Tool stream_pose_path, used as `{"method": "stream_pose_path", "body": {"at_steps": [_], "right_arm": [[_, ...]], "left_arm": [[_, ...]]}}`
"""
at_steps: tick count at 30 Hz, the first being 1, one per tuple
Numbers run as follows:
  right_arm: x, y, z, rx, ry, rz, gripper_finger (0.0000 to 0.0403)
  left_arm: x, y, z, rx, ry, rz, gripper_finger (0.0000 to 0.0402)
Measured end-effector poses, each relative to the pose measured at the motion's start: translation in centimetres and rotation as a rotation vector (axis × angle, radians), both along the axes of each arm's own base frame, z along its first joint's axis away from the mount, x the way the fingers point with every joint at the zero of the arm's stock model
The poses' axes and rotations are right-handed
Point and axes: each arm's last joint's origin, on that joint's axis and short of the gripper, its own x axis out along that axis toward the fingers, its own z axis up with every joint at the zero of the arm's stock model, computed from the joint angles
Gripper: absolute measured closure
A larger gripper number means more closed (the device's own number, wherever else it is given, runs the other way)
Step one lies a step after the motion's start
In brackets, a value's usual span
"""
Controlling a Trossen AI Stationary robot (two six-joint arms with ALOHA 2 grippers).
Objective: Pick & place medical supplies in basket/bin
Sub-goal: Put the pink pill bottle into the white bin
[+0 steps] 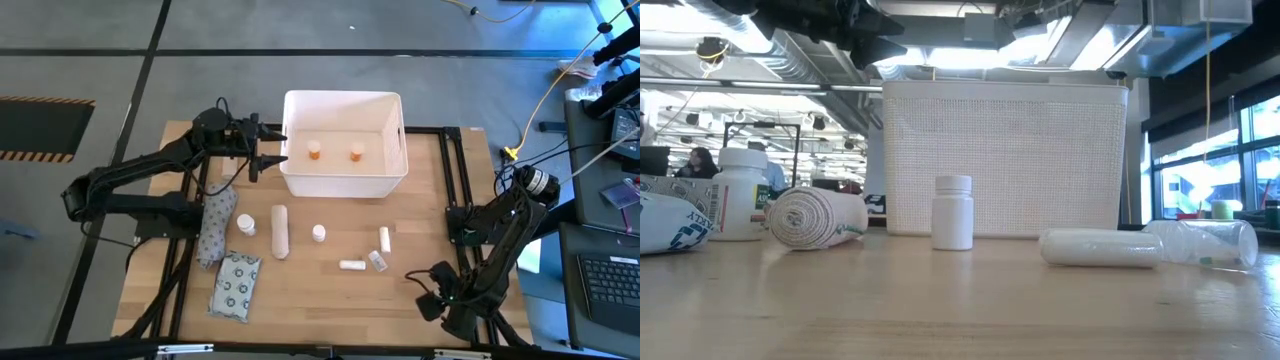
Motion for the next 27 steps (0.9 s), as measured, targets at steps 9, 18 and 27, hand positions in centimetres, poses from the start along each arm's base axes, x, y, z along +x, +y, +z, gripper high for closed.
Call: {"method": "stream_pose_path", "body": {"at_steps": [9,18,27], "right_arm": [[0.0,0.0,0.0,0.007,0.012,0.001,0.0238],[0.5,-0.2,0.1,-0.001,-0.013,-0.015,0.0227],[4.4,-1.1,2.6,-0.101,-0.264,0.160,0.0241]], "left_arm": [[0.0,0.0,0.0,0.016,0.002,-0.002,0.0119],[0.0,0.0,0.0,0.033,0.009,-0.006,0.0119],[0.0,0.0,-0.1,0.064,0.013,-0.011,0.0119]]}}
